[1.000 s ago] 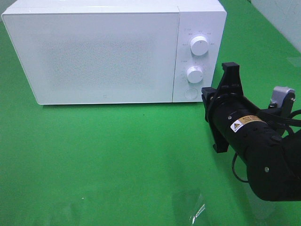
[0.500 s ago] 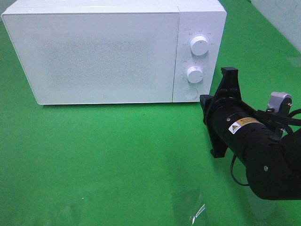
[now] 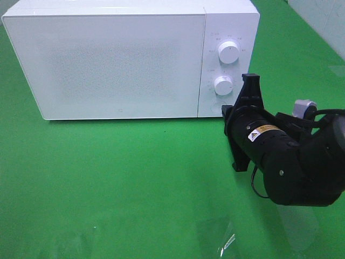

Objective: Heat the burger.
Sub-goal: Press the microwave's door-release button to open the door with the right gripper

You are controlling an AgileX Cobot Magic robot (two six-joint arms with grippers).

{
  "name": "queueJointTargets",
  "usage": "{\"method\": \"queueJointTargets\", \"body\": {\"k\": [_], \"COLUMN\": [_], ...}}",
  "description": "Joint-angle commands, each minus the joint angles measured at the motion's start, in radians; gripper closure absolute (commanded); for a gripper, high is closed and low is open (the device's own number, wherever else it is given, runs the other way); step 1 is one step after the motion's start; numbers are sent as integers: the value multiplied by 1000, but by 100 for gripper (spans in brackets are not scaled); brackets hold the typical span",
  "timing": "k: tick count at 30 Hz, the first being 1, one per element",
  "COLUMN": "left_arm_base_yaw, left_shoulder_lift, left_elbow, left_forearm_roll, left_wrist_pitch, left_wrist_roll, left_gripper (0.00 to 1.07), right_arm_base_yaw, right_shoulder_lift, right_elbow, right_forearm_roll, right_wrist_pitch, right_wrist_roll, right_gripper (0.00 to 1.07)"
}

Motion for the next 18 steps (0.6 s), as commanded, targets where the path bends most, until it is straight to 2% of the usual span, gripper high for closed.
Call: {"method": "queueJointTargets", "body": {"k": [1,7,18], "left_arm_base_yaw": [1,1,1], "left_shoulder_lift": [-15,-15,-15], "left_elbow": [0,0,0], "left_forearm_roll": [-8,-8,-8], "left_wrist_pitch": [-10,-10,-10], "left_wrist_roll": [2,2,2], "left_gripper": [25,25,25], "right_arm_base_yaw": [-5,-6,-91], "right_shoulder_lift": [21,78,150], "right_elbow": [-23,-60,-151], "right_forearm_roll": [-15,-13,-61], "right_wrist_pitch": [9,14,60], "right_wrist_roll": [3,3,-5], "right_gripper": [107,107,107]}}
